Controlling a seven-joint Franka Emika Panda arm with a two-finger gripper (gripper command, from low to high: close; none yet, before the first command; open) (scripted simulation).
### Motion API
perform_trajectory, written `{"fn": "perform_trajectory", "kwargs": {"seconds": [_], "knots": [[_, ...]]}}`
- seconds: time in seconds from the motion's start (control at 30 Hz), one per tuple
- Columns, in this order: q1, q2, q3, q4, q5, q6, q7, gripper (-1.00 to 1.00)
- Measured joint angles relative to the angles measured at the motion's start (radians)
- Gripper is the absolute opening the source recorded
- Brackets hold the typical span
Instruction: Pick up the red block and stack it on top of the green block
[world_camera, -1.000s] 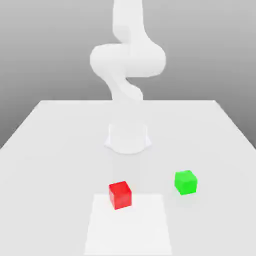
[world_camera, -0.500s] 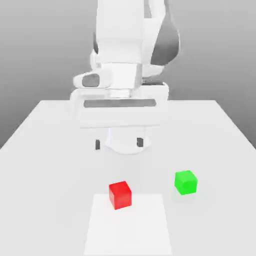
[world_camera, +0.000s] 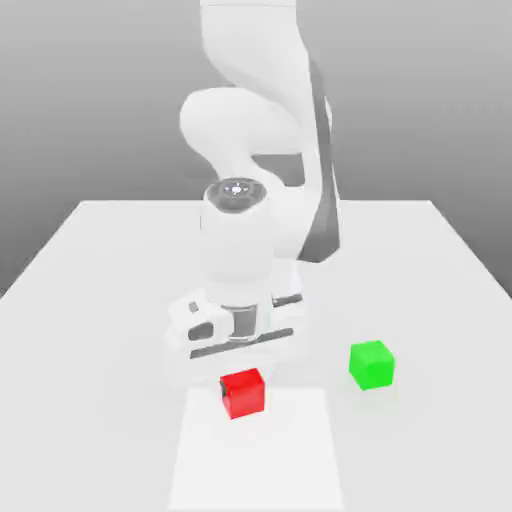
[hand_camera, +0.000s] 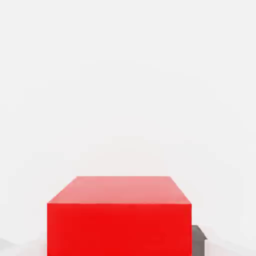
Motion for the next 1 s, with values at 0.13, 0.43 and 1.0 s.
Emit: {"fn": "perform_trajectory", "kwargs": {"seconds": [0.13,0.43,1.0], "knots": [[0.013,-0.095,-0.024,-0.014,-0.043,-0.08,0.031,-1.0],[0.127,-0.366,0.088,-0.059,-0.025,-0.304,0.178,-1.0],[0.308,-0.211,0.342,-0.086,-0.048,-0.123,0.512,1.0]]}}
